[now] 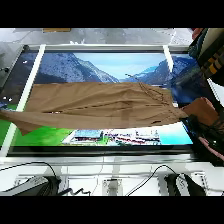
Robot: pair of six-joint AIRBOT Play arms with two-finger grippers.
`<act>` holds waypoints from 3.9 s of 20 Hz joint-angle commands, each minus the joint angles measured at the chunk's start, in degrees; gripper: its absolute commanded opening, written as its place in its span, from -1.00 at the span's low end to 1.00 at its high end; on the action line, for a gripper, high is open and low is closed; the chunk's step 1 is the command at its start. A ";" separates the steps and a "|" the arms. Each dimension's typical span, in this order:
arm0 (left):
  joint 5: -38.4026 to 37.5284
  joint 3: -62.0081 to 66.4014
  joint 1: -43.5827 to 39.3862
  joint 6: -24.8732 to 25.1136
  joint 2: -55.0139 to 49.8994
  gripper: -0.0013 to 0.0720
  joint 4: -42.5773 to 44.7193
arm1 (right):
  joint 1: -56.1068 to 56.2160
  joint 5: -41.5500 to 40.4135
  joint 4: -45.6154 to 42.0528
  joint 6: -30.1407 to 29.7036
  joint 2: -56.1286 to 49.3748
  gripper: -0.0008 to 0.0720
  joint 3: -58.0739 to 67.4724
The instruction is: Fold the clothes and pants, and hang the long-sleeved shirts on hangers.
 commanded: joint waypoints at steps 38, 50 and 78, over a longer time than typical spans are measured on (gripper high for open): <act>61.68 29.57 -47.52 -15.23 -31.54 -0.41 19.93 | 31.67 -45.44 -7.02 22.40 -54.29 0.18 43.74; 30.42 30.01 -37.55 -19.45 -19.41 -0.35 21.20 | 32.00 -38.45 -11.76 21.62 -51.17 0.55 44.26; 31.26 18.43 -37.53 -47.41 -29.79 0.93 32.68 | 32.02 -32.50 -19.19 15.26 -49.96 0.55 44.26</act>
